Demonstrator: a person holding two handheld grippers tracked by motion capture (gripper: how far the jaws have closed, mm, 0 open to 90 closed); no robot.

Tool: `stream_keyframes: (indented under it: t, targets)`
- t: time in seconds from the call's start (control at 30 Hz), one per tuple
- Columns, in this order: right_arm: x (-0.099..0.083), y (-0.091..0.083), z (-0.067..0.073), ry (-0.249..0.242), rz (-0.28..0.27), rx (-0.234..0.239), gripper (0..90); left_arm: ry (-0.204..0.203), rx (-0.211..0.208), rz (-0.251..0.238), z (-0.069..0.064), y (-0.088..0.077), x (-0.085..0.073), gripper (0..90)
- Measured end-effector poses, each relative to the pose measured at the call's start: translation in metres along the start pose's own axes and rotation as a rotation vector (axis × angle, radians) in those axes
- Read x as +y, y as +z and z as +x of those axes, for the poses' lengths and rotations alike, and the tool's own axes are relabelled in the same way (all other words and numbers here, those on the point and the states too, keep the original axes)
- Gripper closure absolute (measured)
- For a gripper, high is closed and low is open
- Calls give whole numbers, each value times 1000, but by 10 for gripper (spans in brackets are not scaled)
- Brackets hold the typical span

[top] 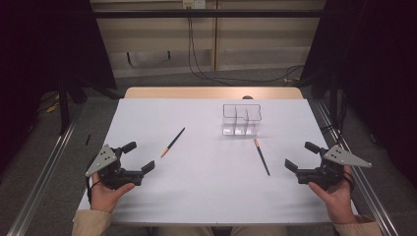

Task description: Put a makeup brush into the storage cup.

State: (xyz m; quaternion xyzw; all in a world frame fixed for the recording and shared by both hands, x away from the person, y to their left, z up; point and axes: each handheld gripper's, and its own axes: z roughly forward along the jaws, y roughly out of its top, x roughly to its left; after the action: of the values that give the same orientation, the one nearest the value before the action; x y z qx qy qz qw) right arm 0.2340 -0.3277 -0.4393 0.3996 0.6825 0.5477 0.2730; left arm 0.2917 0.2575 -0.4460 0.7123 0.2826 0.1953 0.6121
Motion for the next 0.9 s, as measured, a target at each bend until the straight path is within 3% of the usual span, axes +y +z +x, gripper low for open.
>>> stream_keyframes:
  t: [0.43,0.6,0.7,0.9]
  targets:
    - [0,-4,0,2,-11,-4,0,19,6,0,-1,4,3,6]
    - [0,-4,1,-3,-7,0,0,-5,14,11,0,6,3,3]
    - [0,-4,1,-8,-10,3,0,11,16,17,2,8,4,0]
    - [1,-5,2,-7,-14,1,0,4,19,10,3,12,6,0]
